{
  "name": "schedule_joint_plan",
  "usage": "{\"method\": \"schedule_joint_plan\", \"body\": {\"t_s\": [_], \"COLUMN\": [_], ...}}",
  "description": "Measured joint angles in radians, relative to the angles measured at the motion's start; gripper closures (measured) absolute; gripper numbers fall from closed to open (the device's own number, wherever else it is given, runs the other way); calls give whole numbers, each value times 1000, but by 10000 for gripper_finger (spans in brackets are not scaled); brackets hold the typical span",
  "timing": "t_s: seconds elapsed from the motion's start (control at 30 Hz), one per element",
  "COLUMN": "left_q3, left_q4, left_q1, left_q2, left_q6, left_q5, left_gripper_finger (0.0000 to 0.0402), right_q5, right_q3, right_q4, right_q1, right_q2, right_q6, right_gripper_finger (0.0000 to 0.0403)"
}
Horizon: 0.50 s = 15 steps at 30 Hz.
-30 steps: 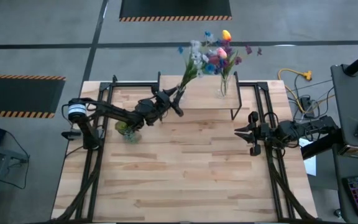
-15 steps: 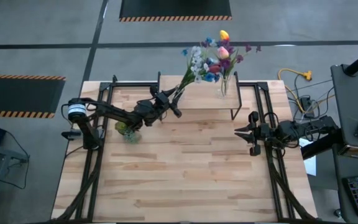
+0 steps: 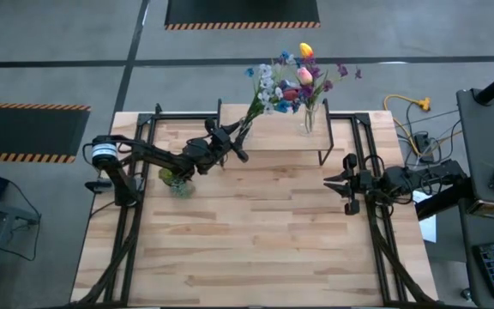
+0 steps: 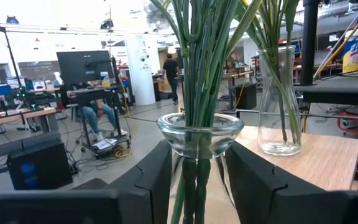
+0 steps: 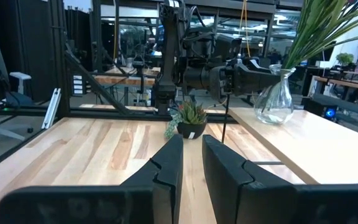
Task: Pick and place flowers into a vace then onto a shelf
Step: Put the transparent vase on the shelf
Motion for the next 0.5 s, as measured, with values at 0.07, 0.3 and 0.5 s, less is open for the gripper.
{"method": "schedule_joint_plan", "body": {"t_s": [0.07,0.3,0.5], "left_q3": [-7,-13,-15], "left_q4": [-1,-6,-12], "left_q1": [1,2,2], "left_q2": [0,0,2], "left_q6": [-9,-33,-33], "left_q5": [4,6,4], "left_gripper_finger": [285,272,247], "right_q5": [0,0,0], "right_q3": [0,0,0], "right_q4": [0,0,0], "right_q1": [0,0,0], "right_q2": [0,0,0], "right_q6": [1,1,4], "right_gripper_finger": [351,351,351]}}
